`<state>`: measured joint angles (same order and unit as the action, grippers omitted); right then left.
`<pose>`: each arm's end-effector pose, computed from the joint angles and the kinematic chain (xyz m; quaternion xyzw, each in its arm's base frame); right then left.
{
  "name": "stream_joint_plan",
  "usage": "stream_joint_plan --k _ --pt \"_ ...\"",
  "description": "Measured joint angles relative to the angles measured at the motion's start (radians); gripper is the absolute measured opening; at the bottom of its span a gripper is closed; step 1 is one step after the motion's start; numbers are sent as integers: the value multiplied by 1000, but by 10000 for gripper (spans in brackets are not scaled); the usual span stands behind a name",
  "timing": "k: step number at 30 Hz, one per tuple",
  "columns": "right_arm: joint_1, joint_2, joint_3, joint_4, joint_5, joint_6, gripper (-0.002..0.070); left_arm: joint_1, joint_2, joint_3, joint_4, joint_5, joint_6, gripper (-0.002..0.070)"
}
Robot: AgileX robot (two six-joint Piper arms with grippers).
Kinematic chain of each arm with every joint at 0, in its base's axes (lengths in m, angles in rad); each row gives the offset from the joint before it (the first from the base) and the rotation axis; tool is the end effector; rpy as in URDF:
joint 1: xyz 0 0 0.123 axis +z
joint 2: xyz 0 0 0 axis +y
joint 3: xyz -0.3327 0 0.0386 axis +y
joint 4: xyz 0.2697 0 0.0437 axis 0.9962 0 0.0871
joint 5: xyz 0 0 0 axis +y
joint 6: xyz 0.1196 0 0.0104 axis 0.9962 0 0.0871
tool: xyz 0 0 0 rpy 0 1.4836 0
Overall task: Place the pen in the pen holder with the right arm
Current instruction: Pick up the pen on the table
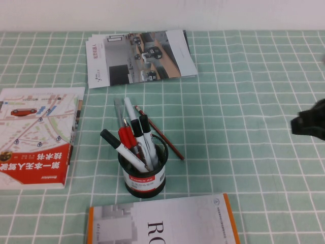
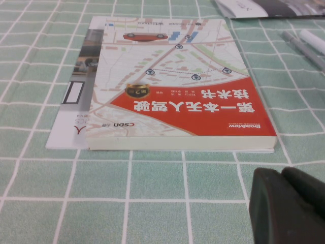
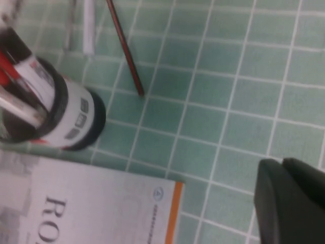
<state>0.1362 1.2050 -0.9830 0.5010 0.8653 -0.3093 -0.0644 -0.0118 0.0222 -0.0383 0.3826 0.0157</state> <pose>0.2477 0.0783 0.3408 -0.1068 0.9290 0.2019 0.2912 0.0513 -0.0050 0.1624 0.0222 0.8062 -0.0307 0.5905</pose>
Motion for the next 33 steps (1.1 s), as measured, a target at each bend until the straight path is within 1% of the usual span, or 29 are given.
stream_joint_plan --k 4,9,15,22,25,27,30,33 --pt "108 113 -115 -113 30 78 -20 0 0 0 0 0 0 -4" --pt "213 271 -285 -189 80 102 -20 0 0 0 0 0 0 -4" --pt "303 478 -498 -266 196 115 -20 0 0 0 0 0 0 -4" --pt "377 707 -763 -335 262 124 -13 0 0 0 0 0 0 -4" --pt "403 800 -887 -351 285 124 32 0 0 0 0 0 0 -4" --pt "417 865 -961 -355 307 124 99 0 0 0 0 0 0 -4" --pt "434 956 -1047 -376 330 124 225 0 0 0 0 0 0 -4" --pt "442 1027 -1114 -388 338 124 307 0 0 0 0 0 0 -4"
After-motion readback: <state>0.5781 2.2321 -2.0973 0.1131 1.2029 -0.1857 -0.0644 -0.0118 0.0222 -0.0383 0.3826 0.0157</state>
